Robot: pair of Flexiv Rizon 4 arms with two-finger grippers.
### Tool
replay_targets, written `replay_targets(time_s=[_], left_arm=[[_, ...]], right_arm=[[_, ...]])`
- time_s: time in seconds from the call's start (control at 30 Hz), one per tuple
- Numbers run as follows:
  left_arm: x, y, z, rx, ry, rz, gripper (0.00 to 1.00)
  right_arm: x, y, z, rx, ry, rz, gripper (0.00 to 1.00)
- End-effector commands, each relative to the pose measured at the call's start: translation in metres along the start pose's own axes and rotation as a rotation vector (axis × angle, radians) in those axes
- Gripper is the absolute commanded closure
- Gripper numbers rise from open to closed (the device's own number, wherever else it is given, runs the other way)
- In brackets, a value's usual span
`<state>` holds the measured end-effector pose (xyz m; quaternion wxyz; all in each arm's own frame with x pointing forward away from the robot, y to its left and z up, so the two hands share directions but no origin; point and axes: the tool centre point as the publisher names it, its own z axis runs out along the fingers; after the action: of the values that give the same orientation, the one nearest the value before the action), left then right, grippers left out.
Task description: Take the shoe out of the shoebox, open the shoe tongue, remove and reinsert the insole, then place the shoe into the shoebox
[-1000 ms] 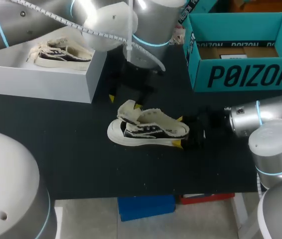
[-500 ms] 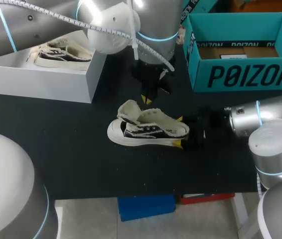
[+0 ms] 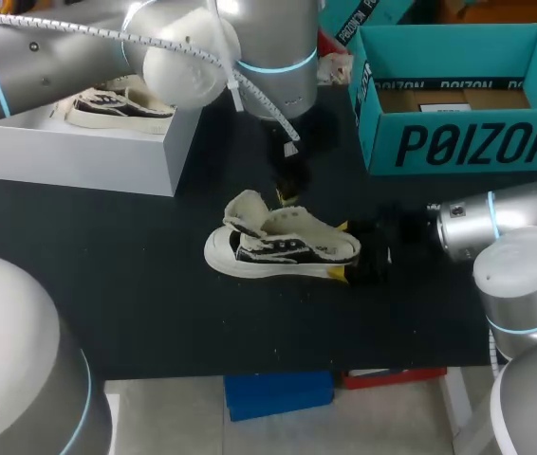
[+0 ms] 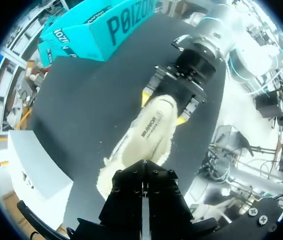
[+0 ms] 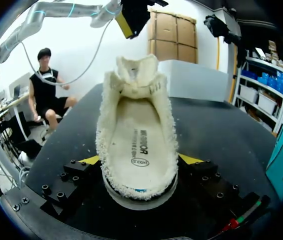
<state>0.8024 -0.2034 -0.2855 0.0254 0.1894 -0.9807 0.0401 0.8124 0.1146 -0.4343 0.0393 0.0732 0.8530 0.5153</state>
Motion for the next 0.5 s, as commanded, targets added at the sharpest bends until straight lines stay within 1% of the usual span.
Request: replay_targets(time_s=[0.03,0.07,0.17,0.2,0.33,0.4,0.5], left_arm=[[0.003,0.0,0.004,-0.063,0.208,0.645,1.0],[0.002,-0.001,0.005,-0.075,0.197,0.647,1.0],[-0.004,-0.002,0.006,-0.081,0.237,0.677,1.0],[-0.005,-0.002,0.007,-0.079,0.269,0.69,1.0],[-0.013,-0.001,0.011,-0.089,0.331,0.73,1.0],[-0.019,-0.003,0.015,-0.108,0.318,0.721,1.0],[-0.026,-0.006,0.019,-0.11,0.338,0.717,1.0]], right_arm=[[-0.001,-0.001,0.002,0.001,-0.001,0.001,1.0],[-0.001,-0.001,0.002,0.001,-0.001,0.001,1.0],[-0.001,-0.001,0.002,0.001,-0.001,0.001,1.0],[-0.001,-0.001,0.002,0.001,-0.001,0.001,1.0],[-0.001,-0.001,0.002,0.001,-0.001,0.001,1.0],[-0.001,-0.001,0.002,0.001,-0.001,0.001,1.0],[-0.001,-0.001,0.002,0.001,-0.001,0.001,1.0]])
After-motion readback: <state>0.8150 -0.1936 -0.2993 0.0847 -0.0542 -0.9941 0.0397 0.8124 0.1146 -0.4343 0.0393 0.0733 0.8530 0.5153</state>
